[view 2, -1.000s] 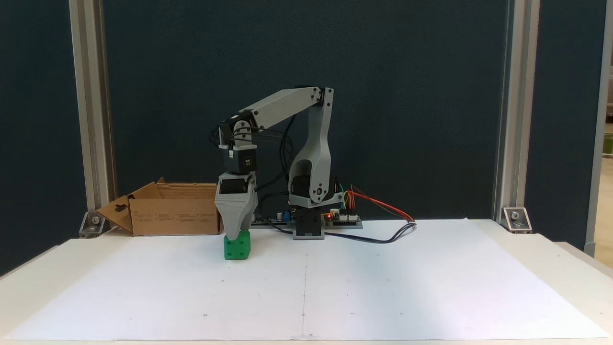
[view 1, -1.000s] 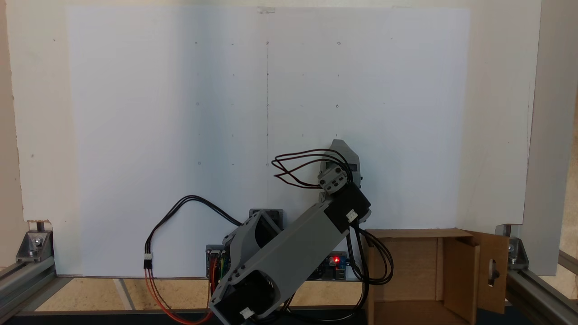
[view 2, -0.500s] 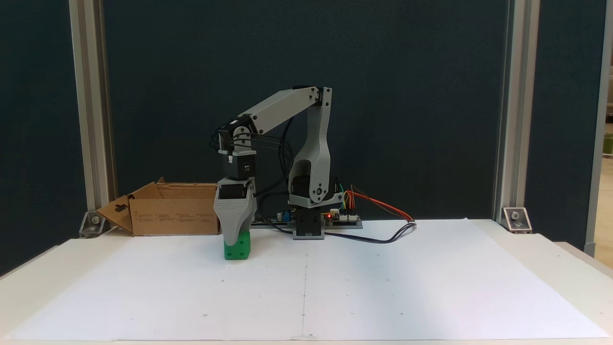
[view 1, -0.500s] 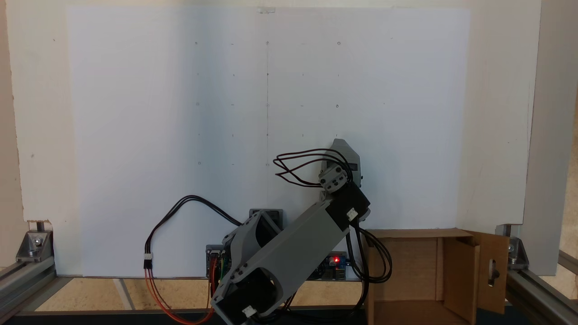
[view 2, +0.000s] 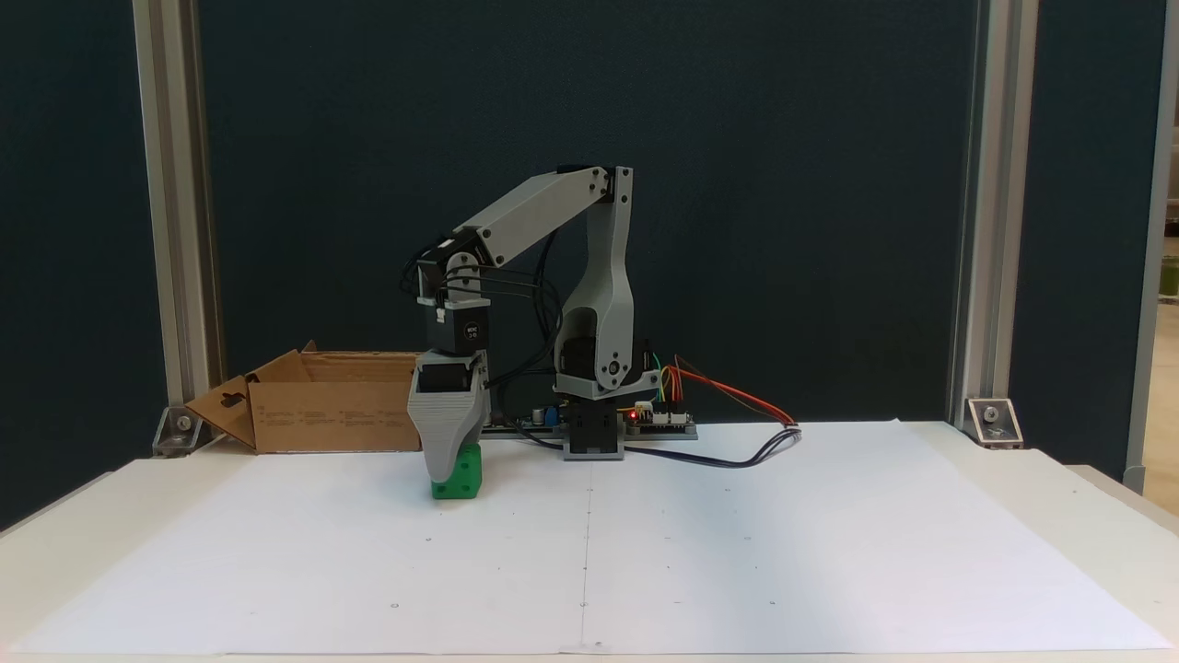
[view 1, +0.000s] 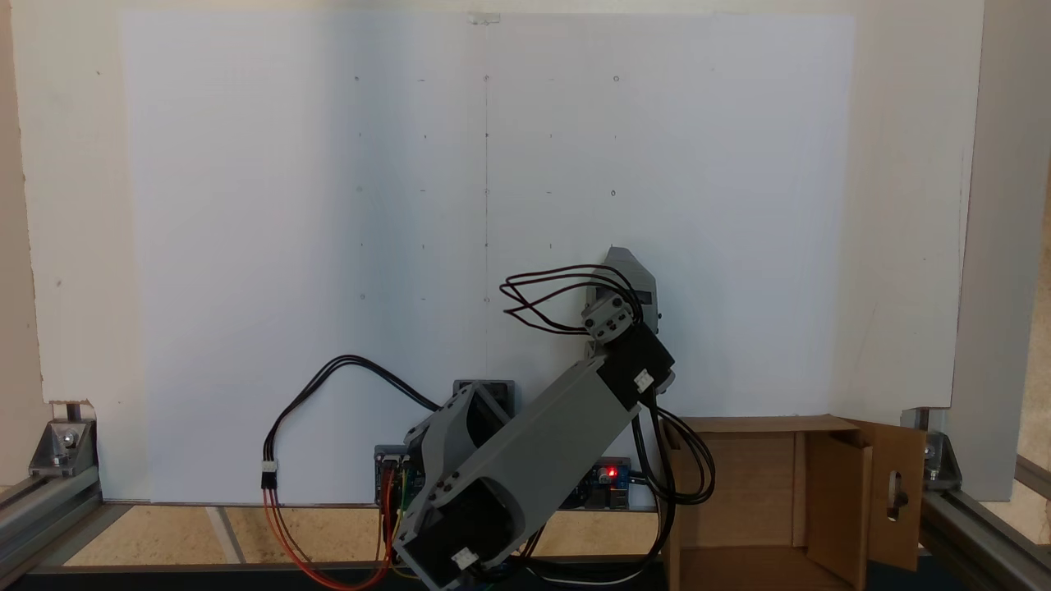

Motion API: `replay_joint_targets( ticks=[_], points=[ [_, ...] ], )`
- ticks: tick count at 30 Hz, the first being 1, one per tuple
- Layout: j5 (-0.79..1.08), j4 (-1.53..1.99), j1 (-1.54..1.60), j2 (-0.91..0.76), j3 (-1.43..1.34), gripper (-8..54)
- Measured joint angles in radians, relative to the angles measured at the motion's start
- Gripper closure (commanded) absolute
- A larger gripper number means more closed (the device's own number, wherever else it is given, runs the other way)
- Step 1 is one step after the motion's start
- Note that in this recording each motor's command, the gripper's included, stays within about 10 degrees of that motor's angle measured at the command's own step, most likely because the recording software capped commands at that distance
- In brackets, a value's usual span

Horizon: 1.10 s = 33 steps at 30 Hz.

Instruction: Grasp a green dice and put it in the bin.

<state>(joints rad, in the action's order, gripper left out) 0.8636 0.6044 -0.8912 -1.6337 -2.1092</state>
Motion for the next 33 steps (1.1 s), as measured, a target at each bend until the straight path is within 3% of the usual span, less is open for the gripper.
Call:
replay_joint_targets(
  ticks=[33],
  points=[
    [0.0,-0.072,0.009,0.028,-0.028,11.4]
  ],
)
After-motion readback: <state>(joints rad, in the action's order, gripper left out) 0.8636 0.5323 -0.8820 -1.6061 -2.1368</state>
